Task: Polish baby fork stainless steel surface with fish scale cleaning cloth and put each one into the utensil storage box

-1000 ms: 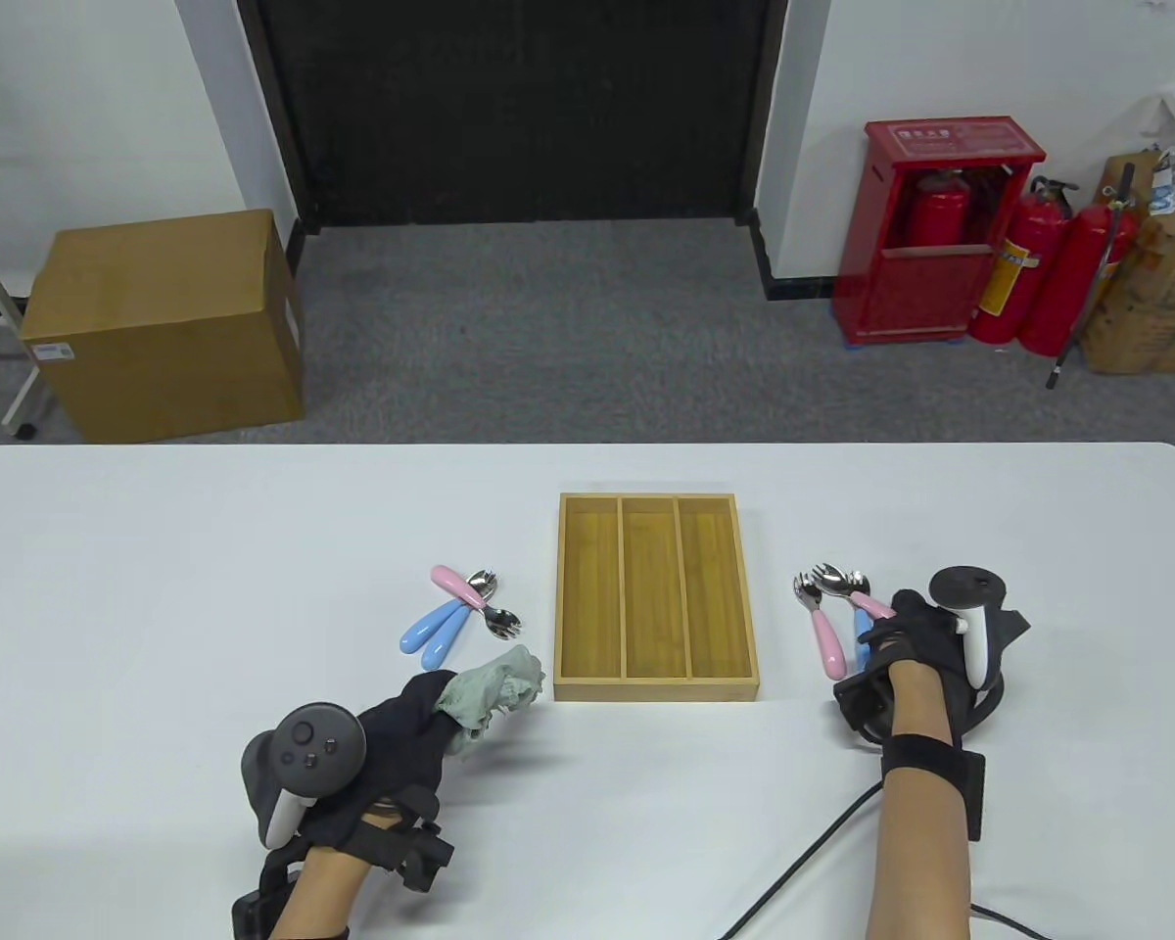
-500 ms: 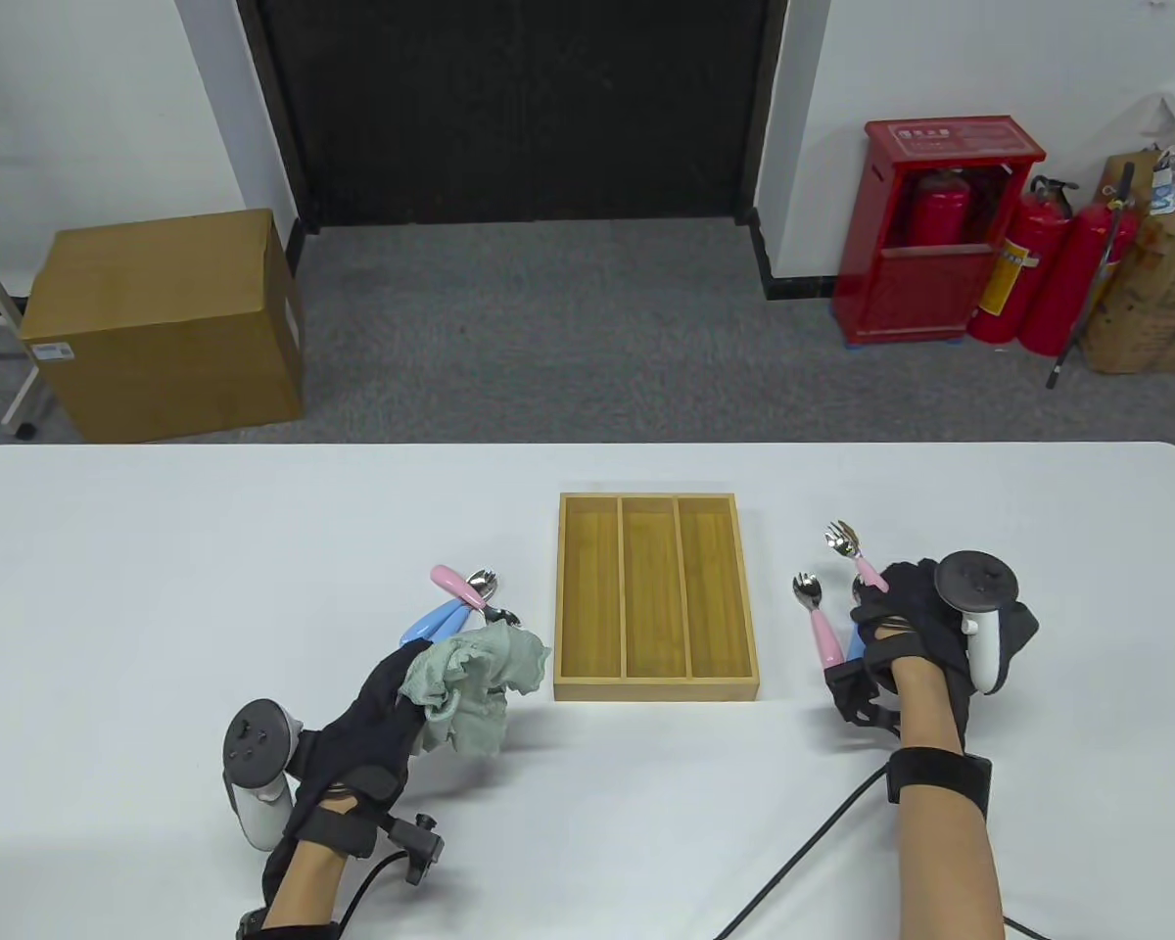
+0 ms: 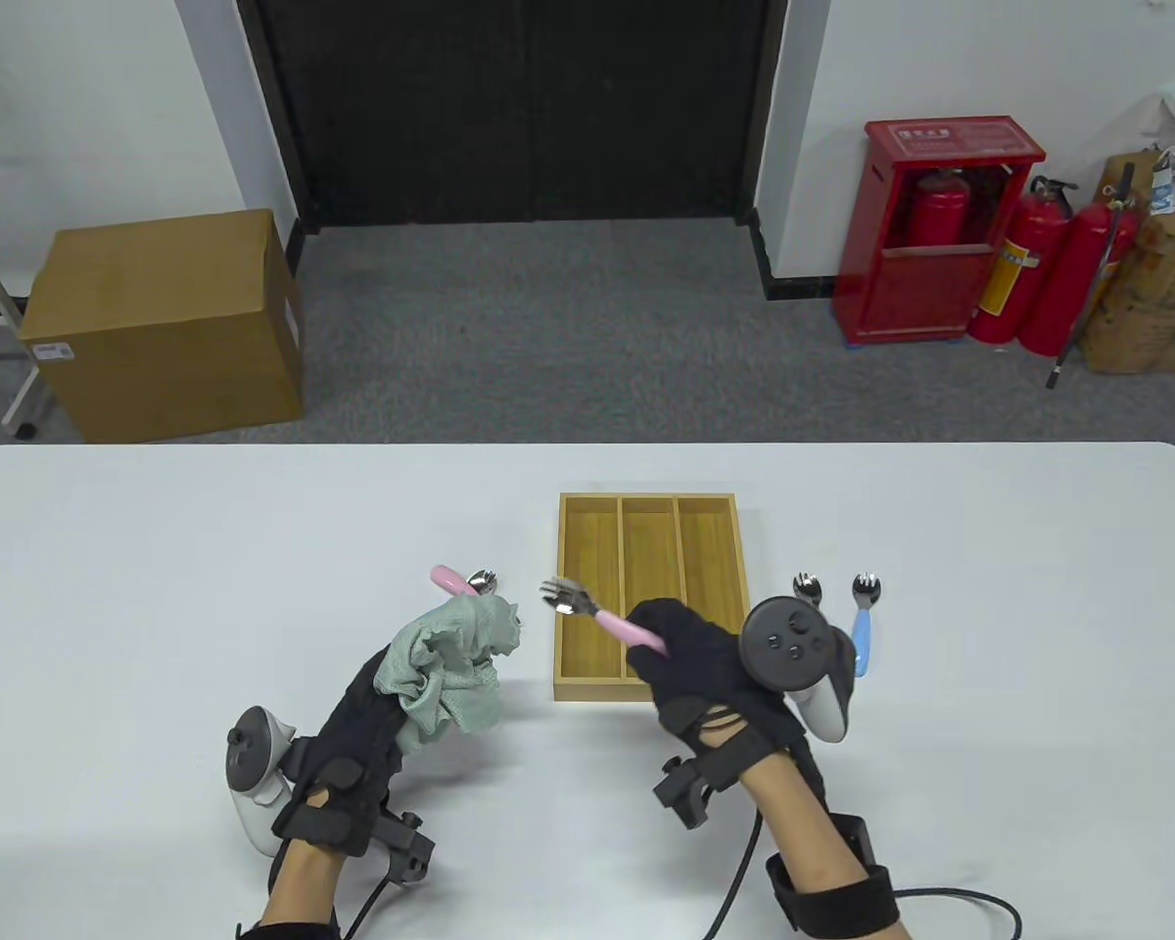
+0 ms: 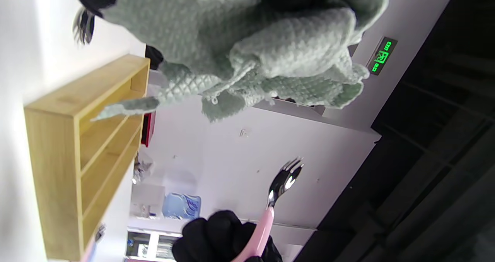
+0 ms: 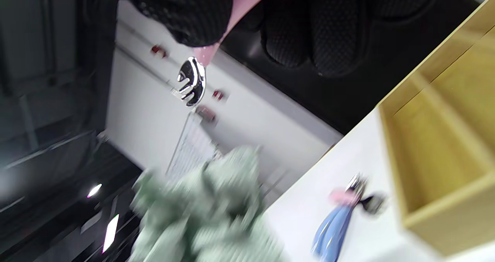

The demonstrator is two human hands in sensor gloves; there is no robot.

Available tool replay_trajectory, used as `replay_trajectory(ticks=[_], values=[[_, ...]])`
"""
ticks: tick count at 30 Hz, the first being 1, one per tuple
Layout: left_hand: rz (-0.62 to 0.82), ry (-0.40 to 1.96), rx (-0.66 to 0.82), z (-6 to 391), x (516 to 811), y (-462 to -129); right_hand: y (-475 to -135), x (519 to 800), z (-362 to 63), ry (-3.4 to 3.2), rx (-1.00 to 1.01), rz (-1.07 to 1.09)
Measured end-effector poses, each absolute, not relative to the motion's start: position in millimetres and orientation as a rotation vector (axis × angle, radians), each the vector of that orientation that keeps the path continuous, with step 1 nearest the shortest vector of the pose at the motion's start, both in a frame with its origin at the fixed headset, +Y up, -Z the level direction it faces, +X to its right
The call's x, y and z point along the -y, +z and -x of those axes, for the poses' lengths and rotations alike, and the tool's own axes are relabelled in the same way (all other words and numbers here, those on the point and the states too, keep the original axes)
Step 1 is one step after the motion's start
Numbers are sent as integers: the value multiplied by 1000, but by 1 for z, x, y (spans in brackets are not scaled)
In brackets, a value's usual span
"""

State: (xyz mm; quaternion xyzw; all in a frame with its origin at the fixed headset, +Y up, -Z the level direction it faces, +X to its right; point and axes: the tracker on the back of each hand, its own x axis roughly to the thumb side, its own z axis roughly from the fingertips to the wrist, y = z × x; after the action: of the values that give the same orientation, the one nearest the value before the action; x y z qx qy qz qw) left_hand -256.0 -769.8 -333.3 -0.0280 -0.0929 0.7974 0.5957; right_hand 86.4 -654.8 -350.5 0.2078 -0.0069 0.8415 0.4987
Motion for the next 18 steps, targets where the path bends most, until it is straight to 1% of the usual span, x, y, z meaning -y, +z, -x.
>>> replay_trajectory(ticks=[3, 5, 11, 14, 18], values=[[99, 1898, 261, 252, 769, -334, -342, 666, -59, 1996, 12, -546], [123, 1904, 310, 247, 766, -334, -339, 674, -49, 1985, 14, -548], [205, 1887, 439, 230, 759, -333, -333, 691, -44, 1981, 115, -535], [203, 1854, 478, 222, 754, -331, -330, 698, -44, 1958, 78, -551], [172, 1810, 468, 219, 751, -328, -329, 709, -39, 1940, 17, -587]])
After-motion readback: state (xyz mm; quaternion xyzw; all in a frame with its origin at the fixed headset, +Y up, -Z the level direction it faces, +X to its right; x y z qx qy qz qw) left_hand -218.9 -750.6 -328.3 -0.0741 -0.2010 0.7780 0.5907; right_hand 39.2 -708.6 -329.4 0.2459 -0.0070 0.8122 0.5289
